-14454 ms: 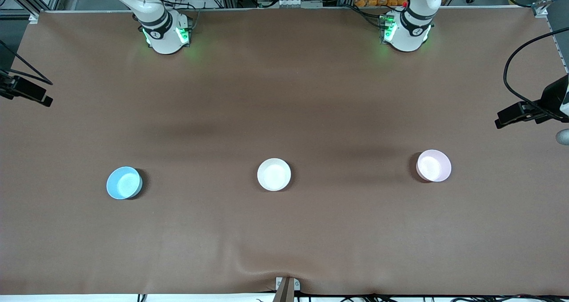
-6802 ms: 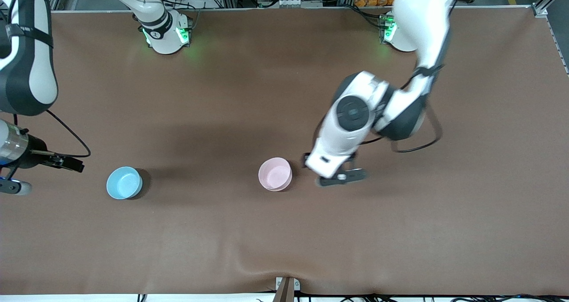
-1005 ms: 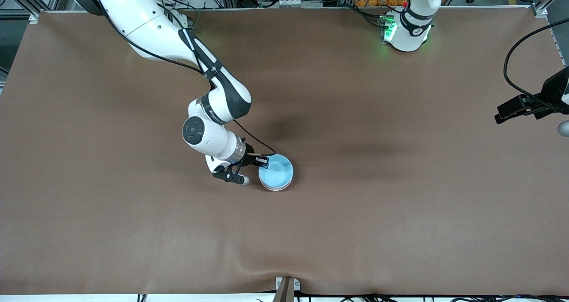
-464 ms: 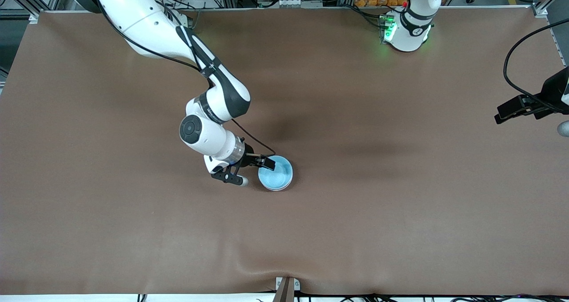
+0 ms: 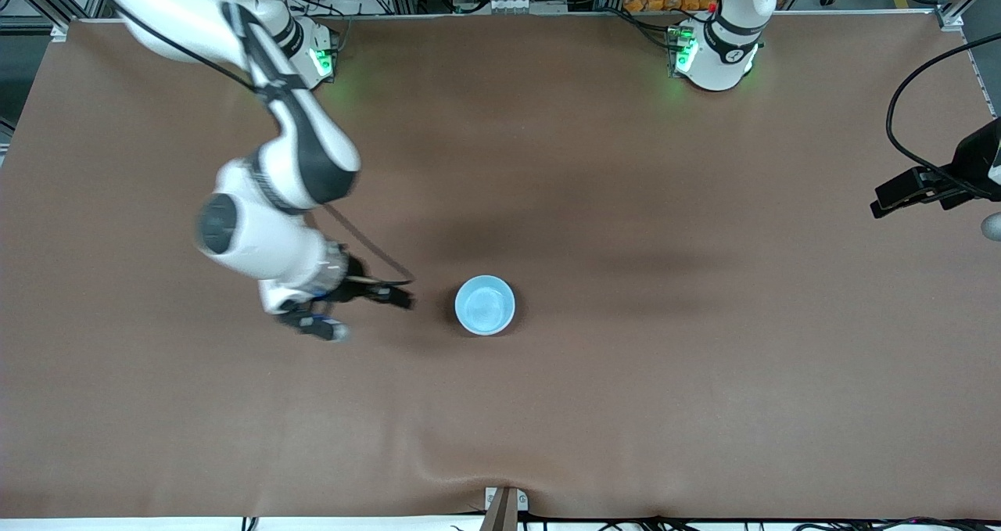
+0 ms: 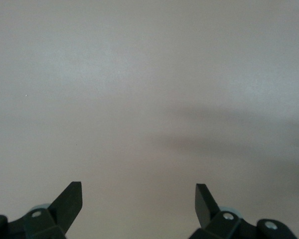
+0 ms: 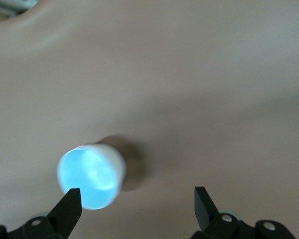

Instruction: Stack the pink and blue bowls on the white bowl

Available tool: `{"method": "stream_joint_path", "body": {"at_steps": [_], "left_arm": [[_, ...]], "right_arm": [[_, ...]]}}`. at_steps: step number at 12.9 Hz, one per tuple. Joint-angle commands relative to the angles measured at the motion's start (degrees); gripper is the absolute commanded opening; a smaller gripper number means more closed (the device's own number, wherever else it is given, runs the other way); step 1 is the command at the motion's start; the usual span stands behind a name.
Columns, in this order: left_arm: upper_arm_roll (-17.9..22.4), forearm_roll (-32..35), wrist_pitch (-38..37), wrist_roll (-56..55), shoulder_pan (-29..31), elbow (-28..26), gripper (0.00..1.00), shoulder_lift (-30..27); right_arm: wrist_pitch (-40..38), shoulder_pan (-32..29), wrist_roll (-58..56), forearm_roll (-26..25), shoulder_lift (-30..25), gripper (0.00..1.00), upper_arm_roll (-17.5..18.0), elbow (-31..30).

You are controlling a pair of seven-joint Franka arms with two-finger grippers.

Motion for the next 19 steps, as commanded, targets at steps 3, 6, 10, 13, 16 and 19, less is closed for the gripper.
{"method": "stream_joint_path", "body": {"at_steps": [3, 6, 10, 13, 16, 19], "left_arm": [[-0.1, 0.2, 0.4, 0.4, 0.3, 0.3, 1.0, 0.0], [-0.1, 0.1, 0.5, 0.4, 0.3, 0.2, 1.0, -0.1], [-0.1, 0.2, 0.5, 0.4, 0.3, 0.2, 1.0, -0.2], [-0.1, 0.2, 0.3, 0.4, 0.6, 0.0, 1.0, -0.8], [-0.8, 0.1, -0.4, 0.4, 0.4, 0.2, 1.0, -2.7], [-0.9, 0.1, -0.4, 0.2, 0.3, 0.9, 1.0, -3.1]], "right_arm": [[-17.7, -16.9, -16.8, -2.6, -12.4, 1.0, 0.8, -3.0], [-26.1, -22.2, -22.7, -2.9, -19.3, 1.0, 0.6, -3.2], [-29.1, -11.5, -23.0, -10.1, -28.7, 1.0, -11.0, -7.1], [-32.2, -11.3, -30.5, -10.9, -31.6, 1.0, -14.2, -6.7], [-36.0, -11.3, -31.6, -13.8, -32.4, 1.0, -14.3, -3.0], [-36.3, -11.1, -33.8, -14.7, -32.2, 1.0, -14.8, -1.0]]}}
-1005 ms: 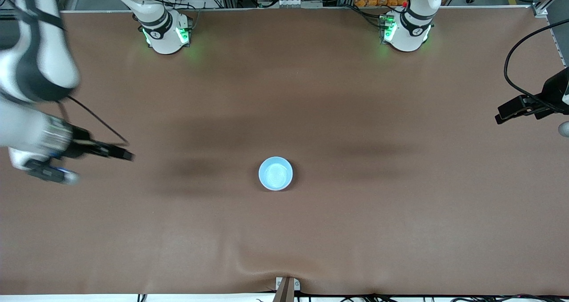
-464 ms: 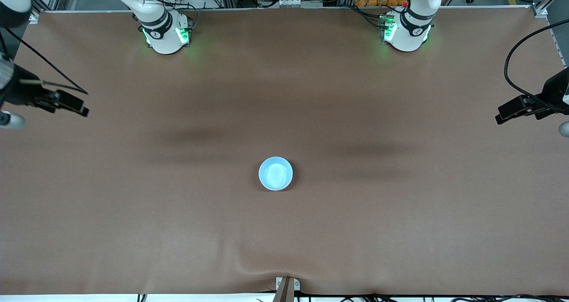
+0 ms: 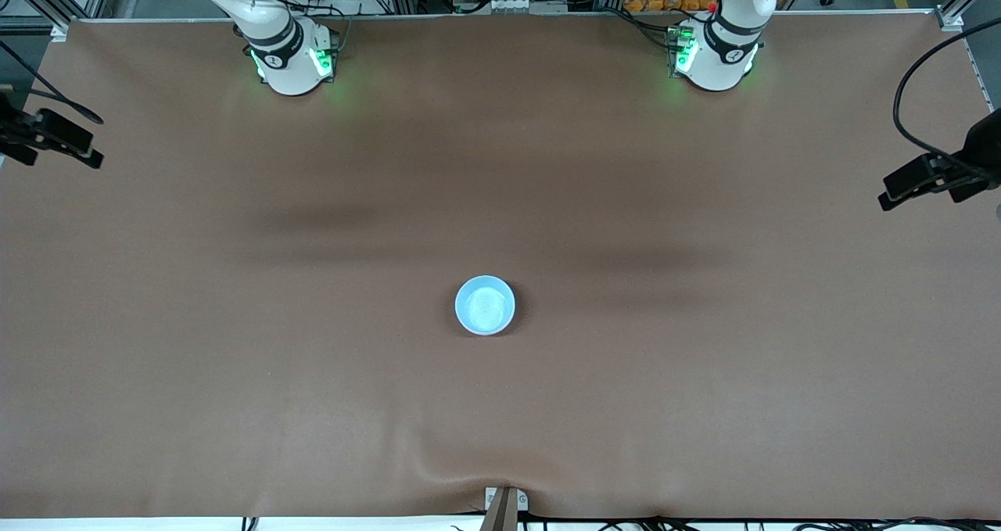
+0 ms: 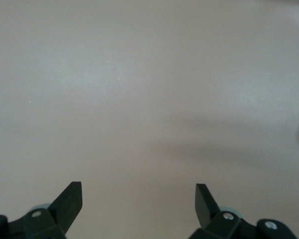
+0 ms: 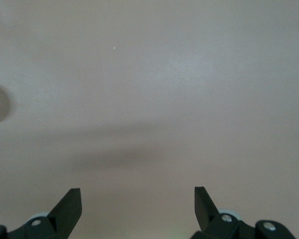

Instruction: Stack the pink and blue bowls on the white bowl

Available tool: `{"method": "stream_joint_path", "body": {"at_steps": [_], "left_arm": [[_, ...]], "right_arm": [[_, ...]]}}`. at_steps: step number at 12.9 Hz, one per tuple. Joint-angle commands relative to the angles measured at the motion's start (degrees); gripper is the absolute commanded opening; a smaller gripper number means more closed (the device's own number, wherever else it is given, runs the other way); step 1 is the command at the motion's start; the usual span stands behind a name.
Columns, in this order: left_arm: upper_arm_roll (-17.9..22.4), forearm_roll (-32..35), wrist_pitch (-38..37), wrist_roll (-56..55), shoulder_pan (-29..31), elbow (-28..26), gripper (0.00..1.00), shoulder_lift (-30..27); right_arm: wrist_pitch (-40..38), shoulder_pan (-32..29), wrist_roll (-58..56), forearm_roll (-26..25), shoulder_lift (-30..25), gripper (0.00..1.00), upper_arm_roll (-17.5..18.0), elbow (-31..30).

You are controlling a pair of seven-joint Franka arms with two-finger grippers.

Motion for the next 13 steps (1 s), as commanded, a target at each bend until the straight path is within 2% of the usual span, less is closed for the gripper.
{"method": "stream_joint_path", "body": {"at_steps": [1, 7, 10, 13], "left_arm": [[-0.5, -0.1, -0.6, 0.2, 0.0, 0.3, 1.0, -0.8], [-0.7, 0.1, -1.9, 0.0, -0.4, 0.1, 1.0, -0.2], [-3.3, 0.1, -2.5, -0.4, -0.4, 0.1, 1.0, -0.2], [-3.9, 0.1, -3.3, -0.5, -0.4, -0.2, 1.0, -0.2]], "right_arm": [[-0.8, -0.1, -2.9, -1.8, 0.0, 1.0, -0.5, 1.1], [-1.0, -0.3, -1.8, -1.6, 0.3, 1.0, -0.2, 2.6], [-1.0, -0.8, -2.0, -1.6, 0.4, 1.0, -0.3, 3.1], [-2.4, -0.8, -2.0, -1.8, 0.3, 1.0, -0.4, 3.6]]}}
